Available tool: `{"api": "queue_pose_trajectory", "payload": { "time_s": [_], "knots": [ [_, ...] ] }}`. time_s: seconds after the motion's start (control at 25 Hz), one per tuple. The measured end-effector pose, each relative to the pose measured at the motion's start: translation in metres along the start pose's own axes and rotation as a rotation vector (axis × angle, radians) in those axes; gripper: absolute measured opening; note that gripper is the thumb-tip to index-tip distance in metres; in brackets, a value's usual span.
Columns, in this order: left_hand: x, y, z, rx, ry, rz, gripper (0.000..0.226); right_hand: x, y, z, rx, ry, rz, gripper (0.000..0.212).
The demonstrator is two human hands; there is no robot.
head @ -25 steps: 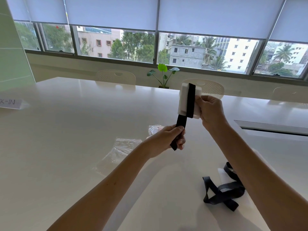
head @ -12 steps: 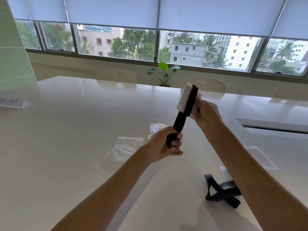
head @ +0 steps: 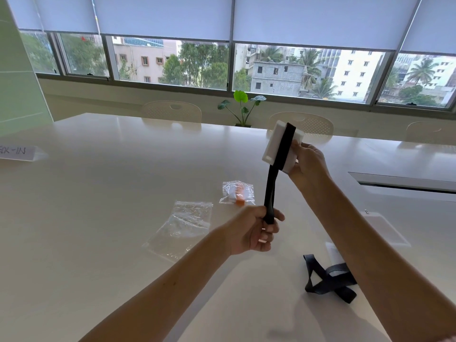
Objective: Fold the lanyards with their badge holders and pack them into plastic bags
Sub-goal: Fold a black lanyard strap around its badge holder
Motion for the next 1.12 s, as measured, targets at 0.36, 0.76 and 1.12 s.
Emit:
{"api": "queue_pose_trajectory", "payload": {
  "time_s": [0.36, 0.76, 1.12],
  "knots": [
    [-0.007, 0.003, -0.019, 0.197, 0.291, 0.034, 0.015, -0.007, 0.002, -0.005, -0.003, 0.111, -0.058, 0.022],
    [0.007, 0.006, -0.045, 0.374, 0.529, 0.194, 0.015, -0.007, 0.003, -0.02, 0.007, -0.011, -0.026, 0.023],
    [0.022, 0.021, -0.038, 0.168, 0.507, 0.108, 0.017, 0.008, 0.004, -0.043, 0.142, -0.175, 0.06, 0.021]
  ]
}}
Point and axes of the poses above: each hand's wrist, its own y-axis away from the middle knuckle, its own z-axis out of the palm, x = y × z, the point moved 8 cm from there along -y, towards the middle knuckle, and after that the axes turned 2 degrees about z, right-handed, at the moved point
